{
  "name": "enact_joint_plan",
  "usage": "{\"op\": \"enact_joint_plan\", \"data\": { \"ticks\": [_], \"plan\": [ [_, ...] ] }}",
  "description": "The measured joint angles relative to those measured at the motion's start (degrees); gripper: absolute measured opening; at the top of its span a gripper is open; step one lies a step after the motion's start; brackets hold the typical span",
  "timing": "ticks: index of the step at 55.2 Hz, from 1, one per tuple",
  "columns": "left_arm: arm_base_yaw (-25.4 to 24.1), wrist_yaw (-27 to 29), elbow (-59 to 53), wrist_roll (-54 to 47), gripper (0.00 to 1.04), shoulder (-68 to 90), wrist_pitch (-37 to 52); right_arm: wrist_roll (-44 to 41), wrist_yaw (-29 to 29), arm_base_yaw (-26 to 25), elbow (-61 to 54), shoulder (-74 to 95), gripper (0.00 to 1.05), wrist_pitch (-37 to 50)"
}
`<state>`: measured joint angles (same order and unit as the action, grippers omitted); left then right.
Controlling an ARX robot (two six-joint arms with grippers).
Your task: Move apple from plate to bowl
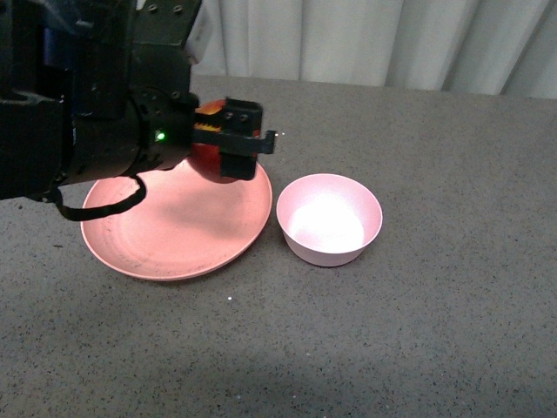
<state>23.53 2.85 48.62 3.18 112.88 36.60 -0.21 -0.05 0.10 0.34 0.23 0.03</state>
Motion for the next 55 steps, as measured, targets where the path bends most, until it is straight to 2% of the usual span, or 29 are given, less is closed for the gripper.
{"op": "enact_joint_plan", "data": {
  "ticks": [16,22,55],
  "plan": [
    [7.5,-1.5,4.2,-0.1,0.74,1.6,-3.0,0.0,0.0,0.0,0.0,0.0,0.95,0.0],
    [9.0,-1.6,5.8,-0.7,0.74,3.8,-3.8,0.0,0.0,0.0,0.0,0.0,0.95,0.0],
    [9.6,-2.8,10.7,-6.4,0.73,11.4,-6.5,0.0,0.0,0.0,0.0,0.0,0.95,0.0]
  ]
}}
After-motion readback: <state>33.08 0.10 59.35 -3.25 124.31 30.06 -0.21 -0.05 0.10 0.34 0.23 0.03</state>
